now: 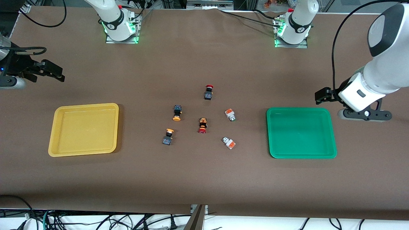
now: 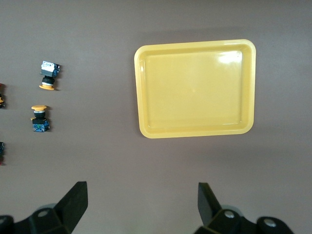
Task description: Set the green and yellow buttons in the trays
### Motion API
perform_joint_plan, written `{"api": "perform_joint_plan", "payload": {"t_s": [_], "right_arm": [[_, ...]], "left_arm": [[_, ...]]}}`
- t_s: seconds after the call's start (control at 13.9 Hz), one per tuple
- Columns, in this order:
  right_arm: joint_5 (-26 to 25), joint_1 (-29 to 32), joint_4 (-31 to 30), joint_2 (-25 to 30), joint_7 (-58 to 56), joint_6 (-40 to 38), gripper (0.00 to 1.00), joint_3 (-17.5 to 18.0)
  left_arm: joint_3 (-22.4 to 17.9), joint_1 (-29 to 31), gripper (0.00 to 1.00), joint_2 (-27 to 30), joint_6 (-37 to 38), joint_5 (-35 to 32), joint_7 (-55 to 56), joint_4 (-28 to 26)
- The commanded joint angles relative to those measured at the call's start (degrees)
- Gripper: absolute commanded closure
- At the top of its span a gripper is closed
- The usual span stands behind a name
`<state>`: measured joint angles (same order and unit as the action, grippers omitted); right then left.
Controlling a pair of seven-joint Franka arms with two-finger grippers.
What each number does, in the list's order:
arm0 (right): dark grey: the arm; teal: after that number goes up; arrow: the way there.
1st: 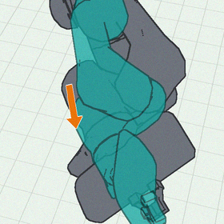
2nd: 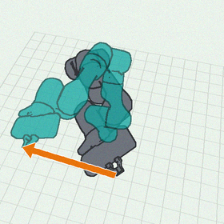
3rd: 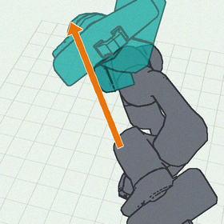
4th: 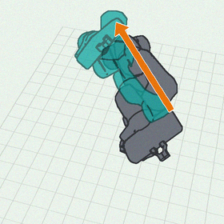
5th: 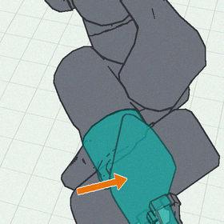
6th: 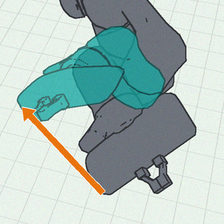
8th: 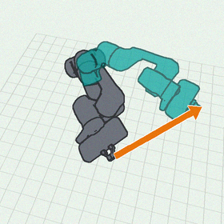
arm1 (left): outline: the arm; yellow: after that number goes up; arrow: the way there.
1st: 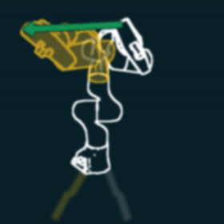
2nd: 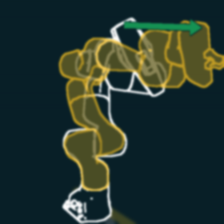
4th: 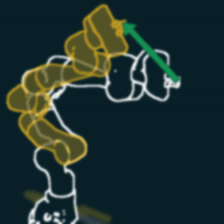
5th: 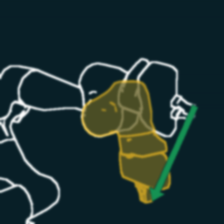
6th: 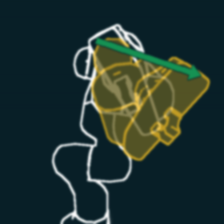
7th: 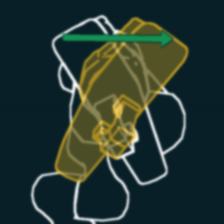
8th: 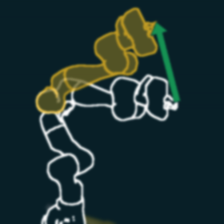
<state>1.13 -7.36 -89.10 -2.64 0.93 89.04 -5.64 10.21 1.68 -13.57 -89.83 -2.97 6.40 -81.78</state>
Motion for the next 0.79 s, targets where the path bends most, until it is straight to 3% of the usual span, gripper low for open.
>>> {"api": "perform_joint_plan", "payload": {"t_s": [0.0, 0.22, 0.72], "right_arm": [[-0.25, 0.24, 1.48, -0.61, -0.85, -0.27, 0.00, 0.28], [-0.25, 0.24, 1.48, -0.70, -1.02, -0.27, 0.00, 0.36], [-0.60, -3.36, 0.78, -7.37, -0.58, -1.24, 0.00, 0.80]], "left_arm": [[-3.25, 0.43, 0.00, 3.71, -1.58, 2.16, -1.12, -4.43], [-3.36, 0.43, 0.00, 6.36, -3.08, 3.32, -0.34, -8.04], [-3.36, 1.04, 0.00, 5.13, -3.77, 2.45, -1.03, -6.29]]}}
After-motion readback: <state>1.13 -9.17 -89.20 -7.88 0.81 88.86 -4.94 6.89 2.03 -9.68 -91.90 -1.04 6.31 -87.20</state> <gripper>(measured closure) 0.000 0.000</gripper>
